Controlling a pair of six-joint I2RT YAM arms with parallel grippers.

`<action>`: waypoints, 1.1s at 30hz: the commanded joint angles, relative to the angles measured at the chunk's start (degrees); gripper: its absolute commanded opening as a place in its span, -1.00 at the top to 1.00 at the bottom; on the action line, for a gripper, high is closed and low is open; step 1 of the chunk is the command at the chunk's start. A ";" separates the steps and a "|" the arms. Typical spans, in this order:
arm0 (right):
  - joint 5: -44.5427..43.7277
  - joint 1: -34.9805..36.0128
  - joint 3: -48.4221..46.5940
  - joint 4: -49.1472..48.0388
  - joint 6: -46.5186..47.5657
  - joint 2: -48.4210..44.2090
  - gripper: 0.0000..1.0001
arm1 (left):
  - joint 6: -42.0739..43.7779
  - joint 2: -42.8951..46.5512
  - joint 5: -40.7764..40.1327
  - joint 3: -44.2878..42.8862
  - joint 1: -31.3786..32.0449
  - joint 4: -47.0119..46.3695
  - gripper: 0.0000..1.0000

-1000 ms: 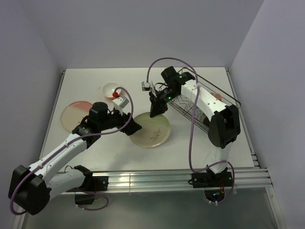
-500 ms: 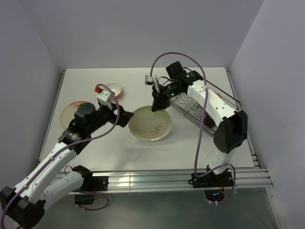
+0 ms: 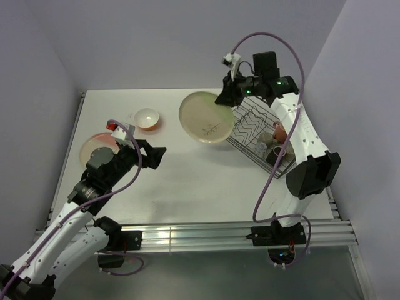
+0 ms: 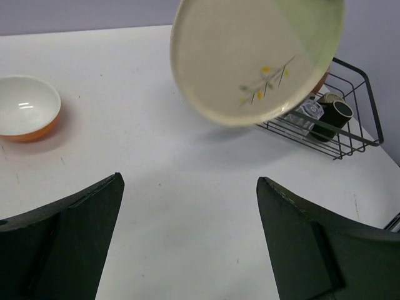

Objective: Load the mixed dishes into the dish rack

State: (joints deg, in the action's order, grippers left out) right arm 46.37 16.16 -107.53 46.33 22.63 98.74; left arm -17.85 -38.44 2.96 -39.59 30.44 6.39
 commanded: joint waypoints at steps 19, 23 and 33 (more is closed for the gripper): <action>-12.18 -18.18 -16.40 -13.54 -2.86 3.74 1.00 | -4.13 3.10 -1.73 4.52 -0.11 -2.53 -0.88; -12.62 -20.29 -14.82 -13.54 -1.37 4.27 1.00 | -4.21 3.19 -1.73 5.05 -0.11 -2.61 -0.88; -13.23 -23.72 -10.69 -12.58 3.91 4.36 1.00 | -4.48 2.31 -1.64 5.76 -0.11 -3.32 -0.88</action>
State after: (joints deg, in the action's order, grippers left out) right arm 32.25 -7.51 -118.52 39.75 24.08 105.30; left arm -21.85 -36.16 1.63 -34.17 30.44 6.26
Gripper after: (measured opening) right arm 0.240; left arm 0.940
